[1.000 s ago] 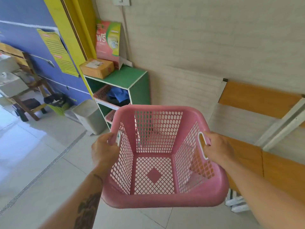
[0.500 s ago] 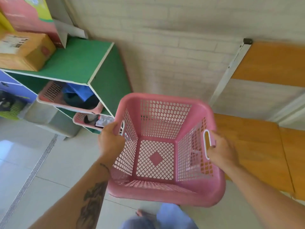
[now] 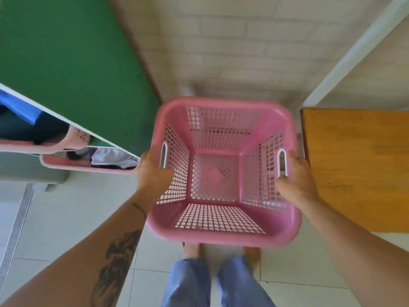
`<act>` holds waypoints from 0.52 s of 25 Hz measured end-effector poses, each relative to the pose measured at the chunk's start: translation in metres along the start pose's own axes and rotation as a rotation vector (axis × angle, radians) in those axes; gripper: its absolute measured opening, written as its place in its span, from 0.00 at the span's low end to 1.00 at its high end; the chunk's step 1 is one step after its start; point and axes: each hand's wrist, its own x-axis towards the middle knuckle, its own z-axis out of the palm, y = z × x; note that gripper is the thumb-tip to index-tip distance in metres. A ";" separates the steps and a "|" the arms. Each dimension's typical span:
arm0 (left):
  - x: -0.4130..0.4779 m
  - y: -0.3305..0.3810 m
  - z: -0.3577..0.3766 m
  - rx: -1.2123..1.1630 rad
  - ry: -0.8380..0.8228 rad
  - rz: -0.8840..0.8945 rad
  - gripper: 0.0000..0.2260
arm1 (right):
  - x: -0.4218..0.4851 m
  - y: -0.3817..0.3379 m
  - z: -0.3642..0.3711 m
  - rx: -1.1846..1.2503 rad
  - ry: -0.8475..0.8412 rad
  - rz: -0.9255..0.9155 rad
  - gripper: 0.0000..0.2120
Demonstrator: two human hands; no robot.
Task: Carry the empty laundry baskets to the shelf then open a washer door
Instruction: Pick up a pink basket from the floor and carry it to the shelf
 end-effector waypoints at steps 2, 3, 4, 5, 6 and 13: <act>0.012 -0.008 0.008 0.093 -0.022 0.094 0.29 | 0.008 0.007 0.009 -0.043 -0.011 -0.009 0.39; 0.015 -0.011 0.009 0.130 -0.027 0.135 0.29 | 0.010 0.010 0.011 -0.064 -0.027 -0.016 0.40; 0.017 -0.012 0.009 0.158 -0.029 0.165 0.29 | 0.010 0.012 0.009 -0.080 -0.052 -0.027 0.41; 0.019 -0.015 0.010 0.191 -0.034 0.185 0.30 | 0.010 0.012 0.005 -0.097 -0.098 -0.029 0.42; 0.019 -0.016 0.009 0.232 -0.046 0.197 0.32 | 0.010 0.013 0.001 -0.103 -0.146 -0.021 0.43; -0.010 0.033 -0.013 0.272 -0.149 0.101 0.27 | -0.033 -0.016 -0.057 -0.001 -0.117 -0.114 0.29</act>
